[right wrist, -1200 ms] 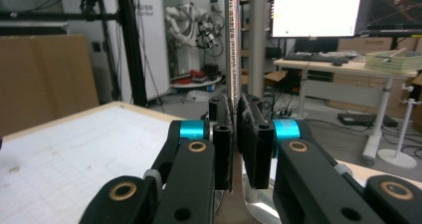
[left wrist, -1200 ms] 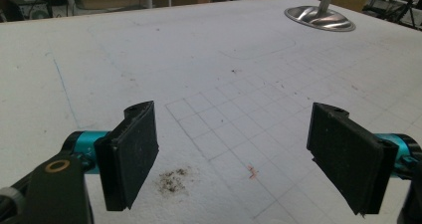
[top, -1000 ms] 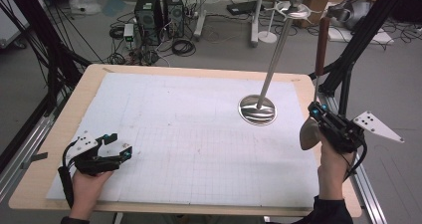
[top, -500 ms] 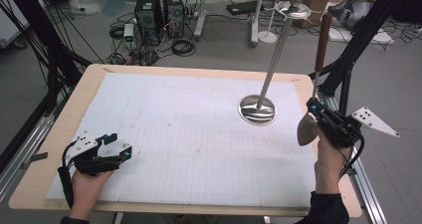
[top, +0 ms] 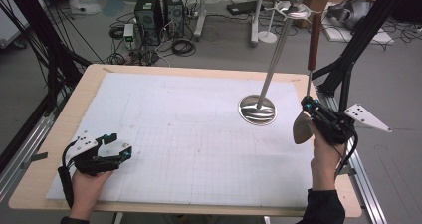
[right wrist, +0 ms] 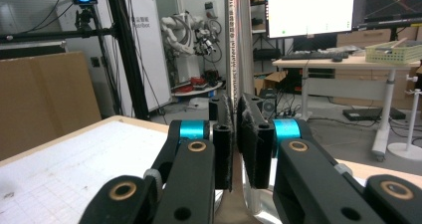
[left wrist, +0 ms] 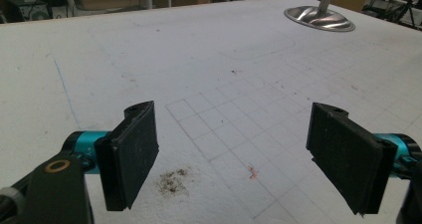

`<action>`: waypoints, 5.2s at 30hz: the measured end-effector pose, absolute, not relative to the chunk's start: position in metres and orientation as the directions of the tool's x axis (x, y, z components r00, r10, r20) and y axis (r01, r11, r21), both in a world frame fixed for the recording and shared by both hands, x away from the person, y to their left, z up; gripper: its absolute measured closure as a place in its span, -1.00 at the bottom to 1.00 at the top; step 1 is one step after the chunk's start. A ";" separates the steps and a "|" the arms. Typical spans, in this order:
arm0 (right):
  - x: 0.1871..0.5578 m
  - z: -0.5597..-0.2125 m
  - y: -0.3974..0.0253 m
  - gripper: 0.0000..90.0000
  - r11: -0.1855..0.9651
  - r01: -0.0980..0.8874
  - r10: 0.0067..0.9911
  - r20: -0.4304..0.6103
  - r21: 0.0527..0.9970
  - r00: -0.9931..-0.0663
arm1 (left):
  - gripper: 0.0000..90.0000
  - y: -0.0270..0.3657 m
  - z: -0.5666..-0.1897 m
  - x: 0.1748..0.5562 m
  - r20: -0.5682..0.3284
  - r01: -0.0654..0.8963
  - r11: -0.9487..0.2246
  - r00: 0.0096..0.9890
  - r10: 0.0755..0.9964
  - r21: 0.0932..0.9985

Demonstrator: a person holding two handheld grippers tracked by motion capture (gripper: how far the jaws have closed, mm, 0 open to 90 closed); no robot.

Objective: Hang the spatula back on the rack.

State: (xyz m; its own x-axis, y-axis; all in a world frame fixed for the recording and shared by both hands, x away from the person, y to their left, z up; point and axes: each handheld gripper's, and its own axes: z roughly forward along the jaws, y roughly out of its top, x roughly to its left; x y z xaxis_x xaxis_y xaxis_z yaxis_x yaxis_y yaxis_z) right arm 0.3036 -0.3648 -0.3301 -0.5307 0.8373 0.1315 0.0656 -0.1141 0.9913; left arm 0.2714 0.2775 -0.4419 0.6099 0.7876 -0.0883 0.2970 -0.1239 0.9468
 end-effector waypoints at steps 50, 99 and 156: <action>0.345 -0.336 -0.341 0.83 -0.017 0.151 0.876 0.088 0.988 -0.474 | -0.54 0.276 -0.445 0.274 -0.097 0.307 -0.125 0.614 0.784 0.943; 0.366 -0.328 -0.339 0.83 0.014 0.214 0.835 0.106 0.977 -0.540 | -0.54 0.275 -0.447 0.275 -0.096 0.314 -0.133 0.617 0.781 0.940; 0.235 -0.400 -0.355 -0.33 0.072 0.262 0.931 0.030 0.962 -0.365 | -0.55 0.277 -0.436 0.276 -0.073 0.274 -0.129 0.620 0.781 0.953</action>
